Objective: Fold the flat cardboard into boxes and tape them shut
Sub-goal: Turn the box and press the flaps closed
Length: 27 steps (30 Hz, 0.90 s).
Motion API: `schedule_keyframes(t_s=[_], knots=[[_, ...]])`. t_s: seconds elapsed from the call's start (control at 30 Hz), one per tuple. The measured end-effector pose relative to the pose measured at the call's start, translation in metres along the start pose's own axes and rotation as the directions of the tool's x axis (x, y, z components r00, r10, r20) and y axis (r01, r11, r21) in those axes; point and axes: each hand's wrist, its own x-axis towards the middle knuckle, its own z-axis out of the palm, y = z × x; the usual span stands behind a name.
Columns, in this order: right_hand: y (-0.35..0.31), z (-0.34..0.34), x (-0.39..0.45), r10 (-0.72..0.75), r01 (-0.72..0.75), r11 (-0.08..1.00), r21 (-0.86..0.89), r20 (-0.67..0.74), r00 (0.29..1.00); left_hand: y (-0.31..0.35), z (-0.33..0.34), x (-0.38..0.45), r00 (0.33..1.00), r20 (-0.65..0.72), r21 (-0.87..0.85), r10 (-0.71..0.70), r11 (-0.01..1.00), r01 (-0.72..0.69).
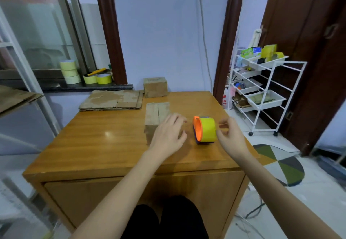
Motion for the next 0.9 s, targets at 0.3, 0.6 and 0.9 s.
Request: schedule_keyframes(t_s=[0.3, 0.6, 0.9], knots=[[0.020, 0.005, -0.015, 0.111, -0.112, 0.994, -0.011, 0.235, 0.966, 0.035, 0.069, 0.012, 0.910, 0.268, -0.089, -0.318, 0.932, 0.352], [0.023, 0.015, -0.015, 0.111, -0.142, 0.984, 0.103, 0.267, 0.957, 0.030, 0.092, 0.015, 0.906, 0.249, 0.013, -0.341, 0.937, 0.349], [0.025, -0.001, -0.016, -0.156, 0.126, 0.969, 0.213, 0.128, 0.979, 0.031, 0.073, 0.027, 0.959, 0.112, -0.118, -0.261, 0.955, 0.273]])
